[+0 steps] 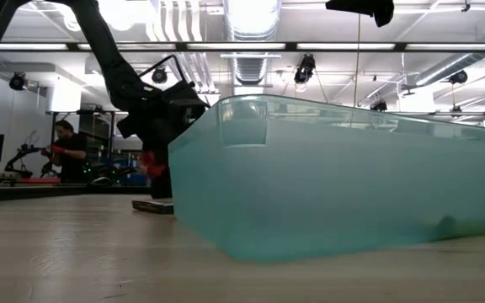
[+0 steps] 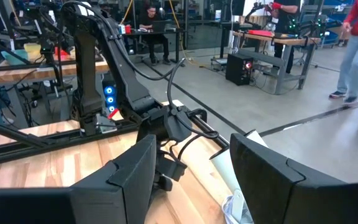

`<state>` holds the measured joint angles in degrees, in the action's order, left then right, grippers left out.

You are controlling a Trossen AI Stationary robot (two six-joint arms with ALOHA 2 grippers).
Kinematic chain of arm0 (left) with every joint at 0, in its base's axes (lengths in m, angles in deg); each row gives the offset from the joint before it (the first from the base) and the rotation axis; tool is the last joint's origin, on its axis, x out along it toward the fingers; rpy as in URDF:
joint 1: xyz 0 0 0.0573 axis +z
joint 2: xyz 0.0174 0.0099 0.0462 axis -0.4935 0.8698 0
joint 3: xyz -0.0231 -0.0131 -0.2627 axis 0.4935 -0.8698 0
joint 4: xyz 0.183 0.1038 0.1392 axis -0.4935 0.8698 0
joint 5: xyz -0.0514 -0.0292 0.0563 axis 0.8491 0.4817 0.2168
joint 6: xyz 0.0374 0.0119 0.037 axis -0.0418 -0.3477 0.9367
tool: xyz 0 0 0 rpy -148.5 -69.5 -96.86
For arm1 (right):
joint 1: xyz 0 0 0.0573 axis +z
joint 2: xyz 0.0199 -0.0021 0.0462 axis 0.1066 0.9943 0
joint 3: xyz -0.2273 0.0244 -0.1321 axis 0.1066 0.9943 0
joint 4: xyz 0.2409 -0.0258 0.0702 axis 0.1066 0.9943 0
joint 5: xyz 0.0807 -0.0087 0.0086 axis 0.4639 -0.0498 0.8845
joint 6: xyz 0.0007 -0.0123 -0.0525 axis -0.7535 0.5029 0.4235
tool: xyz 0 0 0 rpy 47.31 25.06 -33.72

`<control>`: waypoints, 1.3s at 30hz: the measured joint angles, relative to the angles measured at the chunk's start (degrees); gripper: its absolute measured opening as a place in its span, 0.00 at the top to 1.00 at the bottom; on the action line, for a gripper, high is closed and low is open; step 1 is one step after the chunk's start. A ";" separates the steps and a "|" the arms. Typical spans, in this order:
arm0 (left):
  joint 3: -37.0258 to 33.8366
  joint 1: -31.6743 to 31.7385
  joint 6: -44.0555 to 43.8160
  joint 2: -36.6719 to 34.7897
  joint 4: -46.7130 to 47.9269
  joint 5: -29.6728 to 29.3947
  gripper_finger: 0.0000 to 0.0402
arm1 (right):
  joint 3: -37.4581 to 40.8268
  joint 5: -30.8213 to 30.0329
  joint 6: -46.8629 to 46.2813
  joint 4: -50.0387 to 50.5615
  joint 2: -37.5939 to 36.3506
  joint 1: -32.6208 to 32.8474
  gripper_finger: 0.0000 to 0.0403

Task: Pick & Place School Supplies
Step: Put the yellow crayon box into the green bin

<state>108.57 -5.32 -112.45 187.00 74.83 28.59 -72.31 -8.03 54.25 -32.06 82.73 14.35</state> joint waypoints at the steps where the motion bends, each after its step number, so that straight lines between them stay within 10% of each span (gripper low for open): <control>1: 0.00 0.00 0.00 0.00 0.03 0.47 0.52 | 0.00 -0.01 0.00 0.00 0.00 0.00 0.50; 26: -0.17 -2.43 30.82 0.20 1.91 -2.73 0.52 | 0.00 -0.01 0.00 0.00 0.00 0.00 0.50; 39: -0.20 -5.01 32.30 0.15 1.46 -3.90 0.54 | 0.00 -0.01 0.00 0.00 0.00 0.00 0.50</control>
<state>108.37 -10.32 -80.14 187.15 76.29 24.69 -72.31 -8.03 54.25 -32.06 82.73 14.35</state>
